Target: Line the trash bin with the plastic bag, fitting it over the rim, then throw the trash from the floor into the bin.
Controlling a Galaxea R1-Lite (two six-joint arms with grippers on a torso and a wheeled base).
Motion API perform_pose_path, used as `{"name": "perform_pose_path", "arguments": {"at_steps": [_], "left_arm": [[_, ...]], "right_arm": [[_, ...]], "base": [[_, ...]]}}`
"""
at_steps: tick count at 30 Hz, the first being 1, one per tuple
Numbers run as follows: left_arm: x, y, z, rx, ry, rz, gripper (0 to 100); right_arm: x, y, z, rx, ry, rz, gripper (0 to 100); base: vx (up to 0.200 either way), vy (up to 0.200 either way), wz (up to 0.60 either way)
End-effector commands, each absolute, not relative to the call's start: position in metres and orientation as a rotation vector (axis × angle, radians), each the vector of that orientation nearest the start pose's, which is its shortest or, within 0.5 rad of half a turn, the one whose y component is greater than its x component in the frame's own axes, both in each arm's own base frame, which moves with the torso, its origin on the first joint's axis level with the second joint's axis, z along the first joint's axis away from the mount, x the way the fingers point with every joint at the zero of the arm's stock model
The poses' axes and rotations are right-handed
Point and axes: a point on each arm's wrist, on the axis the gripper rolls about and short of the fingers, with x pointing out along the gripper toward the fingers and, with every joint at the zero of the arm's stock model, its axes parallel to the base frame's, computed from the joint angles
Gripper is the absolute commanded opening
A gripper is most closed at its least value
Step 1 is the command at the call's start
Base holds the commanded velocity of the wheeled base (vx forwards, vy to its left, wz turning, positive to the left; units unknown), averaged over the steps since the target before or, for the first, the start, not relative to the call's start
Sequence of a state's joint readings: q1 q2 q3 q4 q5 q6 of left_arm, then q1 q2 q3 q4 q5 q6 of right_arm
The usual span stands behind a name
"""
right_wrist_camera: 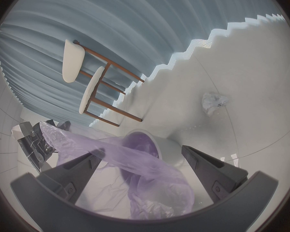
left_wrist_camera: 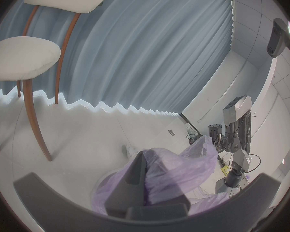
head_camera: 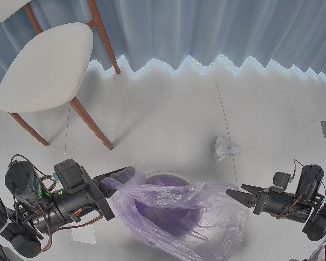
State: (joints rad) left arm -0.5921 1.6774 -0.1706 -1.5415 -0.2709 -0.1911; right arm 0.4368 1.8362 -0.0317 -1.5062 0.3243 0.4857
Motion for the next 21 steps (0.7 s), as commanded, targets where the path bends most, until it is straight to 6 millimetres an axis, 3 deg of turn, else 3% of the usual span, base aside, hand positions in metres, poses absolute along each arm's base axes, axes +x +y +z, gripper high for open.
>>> {"name": "perform_pose_path", "arguments": {"at_steps": [1, 12, 13, 21], "left_arm": [[0.177, -0.128, 0.124, -0.180, 0.090, -0.868, 0], [0.173, -0.139, 0.111, -0.165, 0.156, -0.909, 0], [0.171, -0.140, 0.109, -0.161, 0.166, -0.916, 0], [0.164, -0.138, 0.102, -0.149, 0.208, -0.920, 0]], "right_arm": [[0.185, 0.099, 0.066, 0.438, 0.524, 0.684, 100], [0.191, 0.109, 0.051, 0.433, 0.569, 0.735, 100], [0.192, 0.109, 0.049, 0.433, 0.579, 0.735, 0], [0.190, 0.114, 0.043, 0.428, 0.615, 0.754, 0]], "base": [[0.000, 0.000, 0.00], [0.000, 0.000, 0.00], [0.000, 0.000, 0.00], [0.000, 0.000, 0.00]]}}
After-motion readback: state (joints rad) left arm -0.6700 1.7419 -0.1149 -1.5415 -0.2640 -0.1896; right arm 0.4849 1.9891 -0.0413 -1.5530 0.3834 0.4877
